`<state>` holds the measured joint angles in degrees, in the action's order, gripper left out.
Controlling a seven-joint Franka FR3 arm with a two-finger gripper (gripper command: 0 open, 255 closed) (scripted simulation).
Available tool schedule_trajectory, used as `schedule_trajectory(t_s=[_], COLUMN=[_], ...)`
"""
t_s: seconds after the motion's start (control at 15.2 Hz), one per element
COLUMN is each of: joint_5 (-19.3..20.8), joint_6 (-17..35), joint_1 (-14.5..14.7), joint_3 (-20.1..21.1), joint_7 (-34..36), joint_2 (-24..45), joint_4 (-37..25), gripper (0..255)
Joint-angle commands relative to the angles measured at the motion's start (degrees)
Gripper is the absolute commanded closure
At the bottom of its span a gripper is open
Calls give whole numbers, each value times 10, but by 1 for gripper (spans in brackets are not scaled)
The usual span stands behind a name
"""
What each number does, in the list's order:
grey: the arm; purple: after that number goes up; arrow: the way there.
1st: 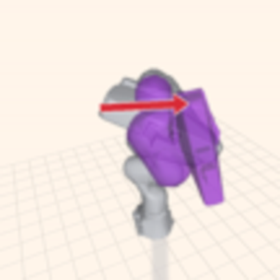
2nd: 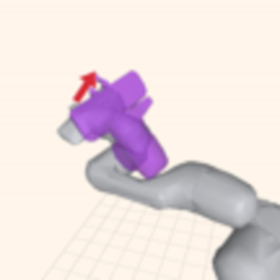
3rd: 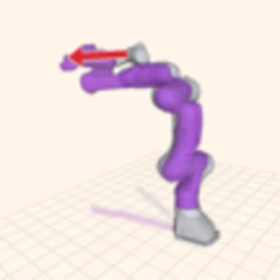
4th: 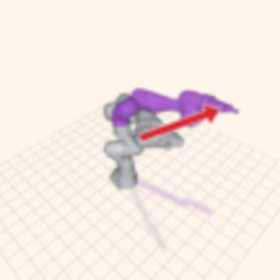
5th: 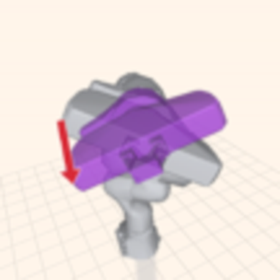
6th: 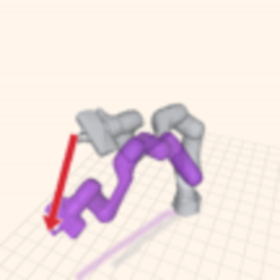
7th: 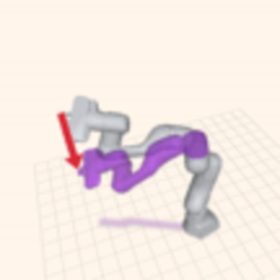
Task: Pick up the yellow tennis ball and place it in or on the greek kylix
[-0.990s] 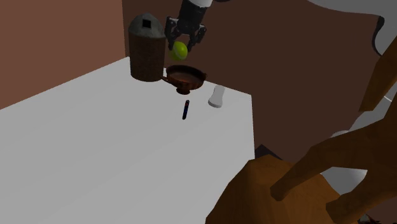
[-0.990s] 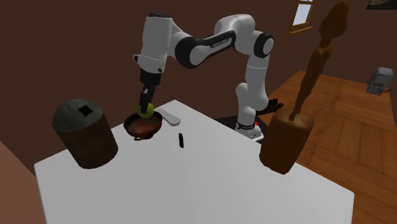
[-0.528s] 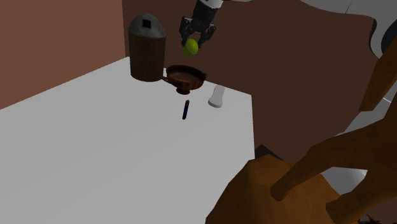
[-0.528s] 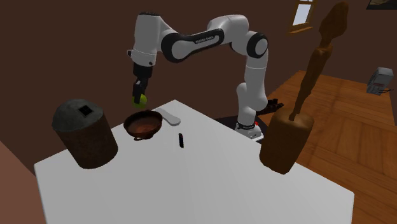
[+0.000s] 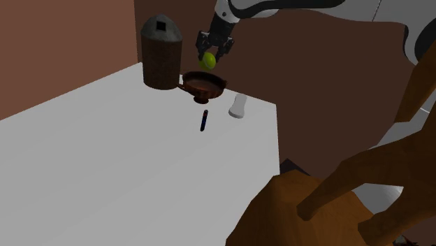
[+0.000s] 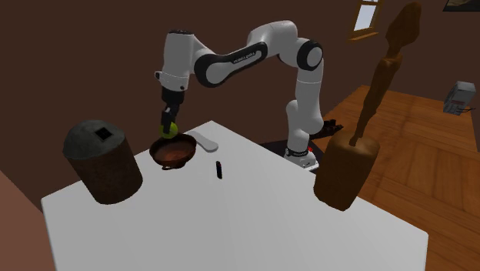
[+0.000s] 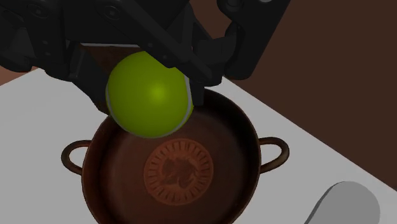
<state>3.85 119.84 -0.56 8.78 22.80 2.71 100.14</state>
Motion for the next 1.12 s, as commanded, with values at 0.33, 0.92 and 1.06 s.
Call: schedule_trajectory(t_s=[0.33, 0.92, 1.06], joint_5=[2, 3, 3], joint_6=[53, 64, 64], joint_1=[-1, -1, -1], joint_3=[-1, -1, -1], joint_7=[2, 3, 3], joint_2=[3, 4, 4], joint_4=[50, 60, 60], gripper=[255, 255, 0])
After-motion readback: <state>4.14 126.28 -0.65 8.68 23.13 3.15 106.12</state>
